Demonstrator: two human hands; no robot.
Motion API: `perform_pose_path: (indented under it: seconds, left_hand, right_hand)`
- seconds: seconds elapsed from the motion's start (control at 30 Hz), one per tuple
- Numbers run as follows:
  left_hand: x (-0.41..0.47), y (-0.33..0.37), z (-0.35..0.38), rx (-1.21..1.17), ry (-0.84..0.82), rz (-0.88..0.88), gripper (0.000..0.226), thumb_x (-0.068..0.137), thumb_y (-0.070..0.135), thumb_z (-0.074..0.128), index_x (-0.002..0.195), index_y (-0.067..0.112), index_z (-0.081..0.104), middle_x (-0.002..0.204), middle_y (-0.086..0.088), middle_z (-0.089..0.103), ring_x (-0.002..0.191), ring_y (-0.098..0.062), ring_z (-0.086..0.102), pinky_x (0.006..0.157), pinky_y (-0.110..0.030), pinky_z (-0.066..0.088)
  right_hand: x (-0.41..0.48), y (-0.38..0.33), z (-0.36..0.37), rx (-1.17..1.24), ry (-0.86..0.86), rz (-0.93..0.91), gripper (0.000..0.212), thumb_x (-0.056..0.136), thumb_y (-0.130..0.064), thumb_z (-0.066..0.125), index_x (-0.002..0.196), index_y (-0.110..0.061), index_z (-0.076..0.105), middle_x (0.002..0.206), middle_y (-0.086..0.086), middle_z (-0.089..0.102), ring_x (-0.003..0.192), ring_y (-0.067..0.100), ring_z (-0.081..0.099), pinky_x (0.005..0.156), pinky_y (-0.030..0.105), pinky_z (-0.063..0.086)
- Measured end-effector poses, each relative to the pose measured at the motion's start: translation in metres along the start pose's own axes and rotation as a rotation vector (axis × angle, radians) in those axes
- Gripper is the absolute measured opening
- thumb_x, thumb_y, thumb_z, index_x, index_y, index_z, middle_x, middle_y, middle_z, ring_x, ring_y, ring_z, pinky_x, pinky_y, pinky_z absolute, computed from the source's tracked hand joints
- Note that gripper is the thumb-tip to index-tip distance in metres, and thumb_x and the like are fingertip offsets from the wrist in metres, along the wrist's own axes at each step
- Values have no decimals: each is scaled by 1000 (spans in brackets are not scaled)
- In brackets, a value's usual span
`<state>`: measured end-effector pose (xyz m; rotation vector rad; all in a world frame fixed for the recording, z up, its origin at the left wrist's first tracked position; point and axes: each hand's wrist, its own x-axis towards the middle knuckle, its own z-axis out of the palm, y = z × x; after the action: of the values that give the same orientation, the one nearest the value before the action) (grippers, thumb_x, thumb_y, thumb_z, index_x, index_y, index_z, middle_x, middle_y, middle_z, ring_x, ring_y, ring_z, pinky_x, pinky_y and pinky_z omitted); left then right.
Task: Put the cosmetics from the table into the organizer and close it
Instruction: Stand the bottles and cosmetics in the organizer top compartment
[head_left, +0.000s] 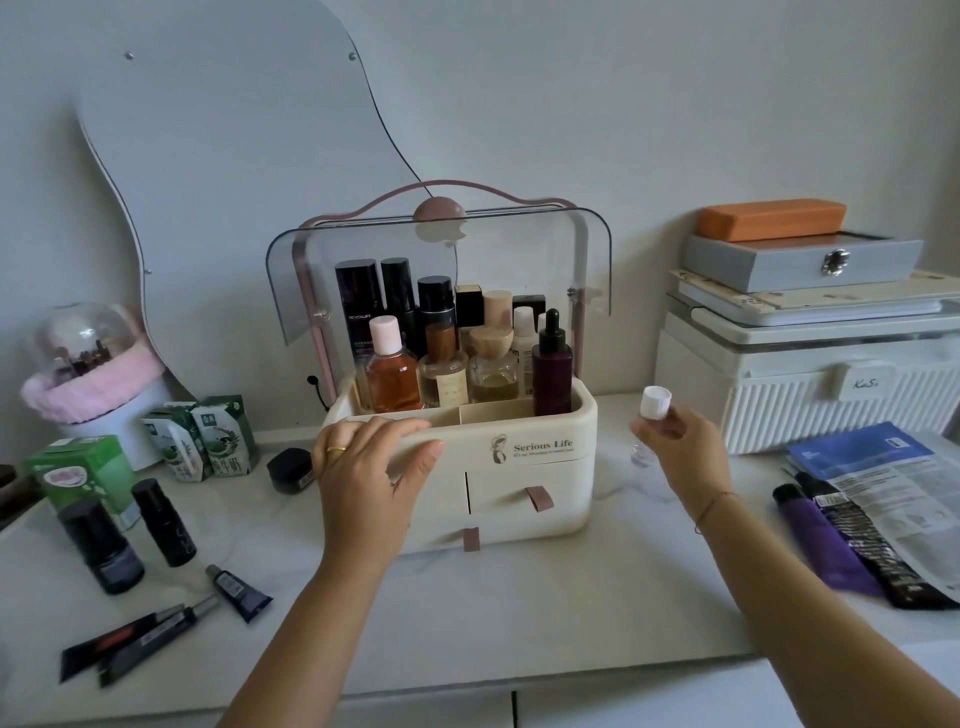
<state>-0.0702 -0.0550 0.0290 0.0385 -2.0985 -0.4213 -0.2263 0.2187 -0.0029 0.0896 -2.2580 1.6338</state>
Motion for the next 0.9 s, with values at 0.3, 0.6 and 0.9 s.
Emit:
perform_pose_path:
  seconds: [0.3,0.6,0.9]
  left_hand:
    - [6,28,-17,-236,-97,-95,50,79,59,49,112,26,66,107,22,59,103,4,39,92,-30,30]
    - [28,68,-29,-532,-240,-96,39,75,40,72,109,51,58,92,37,63,93,12,58,72,-1,41]
    - [68,57,5,-542,-408,-349,30,79,19,72,104,23,55,100,5,66,90,-9,64,78,-27,52]
  right_hand:
    - [-109,-101,-25,319,-279,-291,24,66,-40,72,89,-32,69,85,-11,74,78,4,69,67,15,54]
    - [-106,-158,20,342,-364,-370,28,73,-21,77,97,-26,65,87,-8,73,83,4,69,75,21,56]
    - [-75,-90,14,-49,-169,-277,43,82,-34,68,122,-26,56,124,-8,49,120,11,46,100,25,37]
